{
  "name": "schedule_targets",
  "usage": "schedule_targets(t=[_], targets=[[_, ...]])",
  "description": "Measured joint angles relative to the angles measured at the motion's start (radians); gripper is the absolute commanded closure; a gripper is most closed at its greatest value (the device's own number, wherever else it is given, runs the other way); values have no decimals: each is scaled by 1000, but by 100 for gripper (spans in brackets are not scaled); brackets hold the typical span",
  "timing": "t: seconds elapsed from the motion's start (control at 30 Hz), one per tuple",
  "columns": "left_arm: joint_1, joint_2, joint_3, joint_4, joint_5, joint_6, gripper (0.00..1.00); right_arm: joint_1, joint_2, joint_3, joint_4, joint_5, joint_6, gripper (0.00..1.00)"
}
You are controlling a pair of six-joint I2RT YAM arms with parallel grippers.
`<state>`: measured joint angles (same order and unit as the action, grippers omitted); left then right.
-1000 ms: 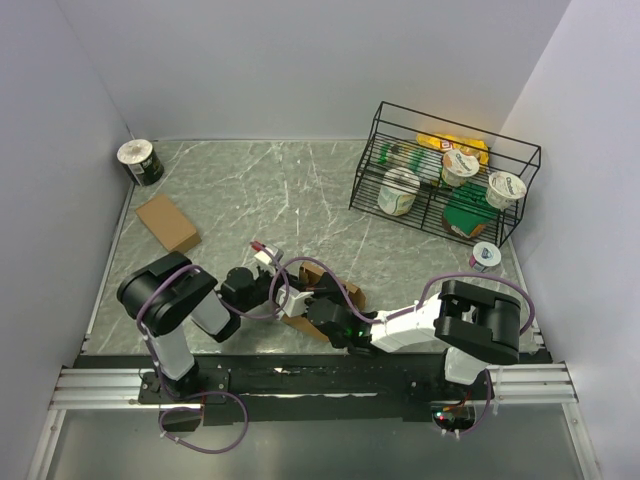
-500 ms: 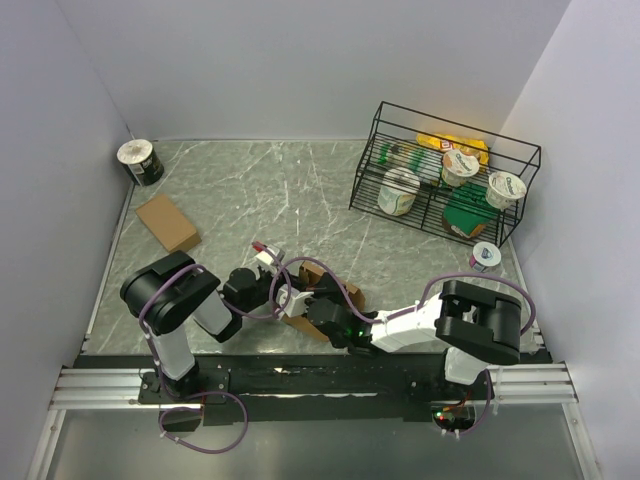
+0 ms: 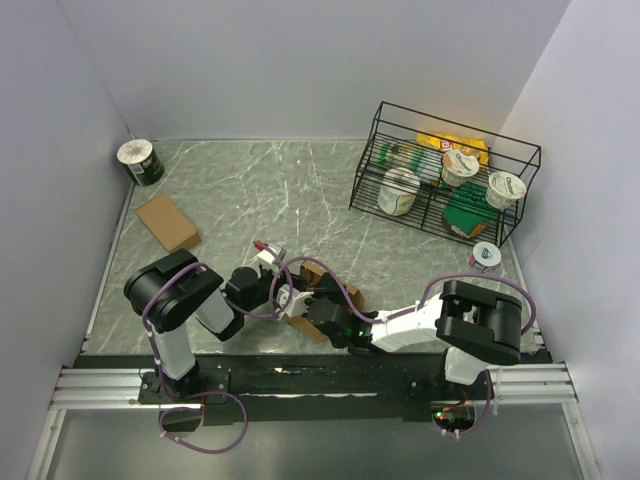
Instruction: Fold the paper box
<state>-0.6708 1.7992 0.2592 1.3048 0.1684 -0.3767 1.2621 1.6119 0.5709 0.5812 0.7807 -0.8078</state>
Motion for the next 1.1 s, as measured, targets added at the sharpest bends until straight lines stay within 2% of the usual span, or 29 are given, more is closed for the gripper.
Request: schedule_targets(t=[0.2,0.3,0.37,0.47,0.5,0.9,1.1], targets=[[-7,18,13,-2,-9,-1,40,0,-2,0,-5,0,0,100],[-8,18,20,-1,-9,-2,38,0,-4,0,-6,-3,3,100],[-9,18,22,-2,-10,-1,40,0,-5,0,-7,-5,5,100],[-10,18,25,-2,-9,0,49,0,-5,0,-7,-5,6,100],[-11,18,28,-2,-8,0,55,0,-5,0,-7,-5,6,100],[-10,40,54,-3,-8,29,79,-2,-5,0,-13,-5,7,100],[-10,43,60,-4,-6,42,80,-3,-5,2,-17,-3,7,100]])
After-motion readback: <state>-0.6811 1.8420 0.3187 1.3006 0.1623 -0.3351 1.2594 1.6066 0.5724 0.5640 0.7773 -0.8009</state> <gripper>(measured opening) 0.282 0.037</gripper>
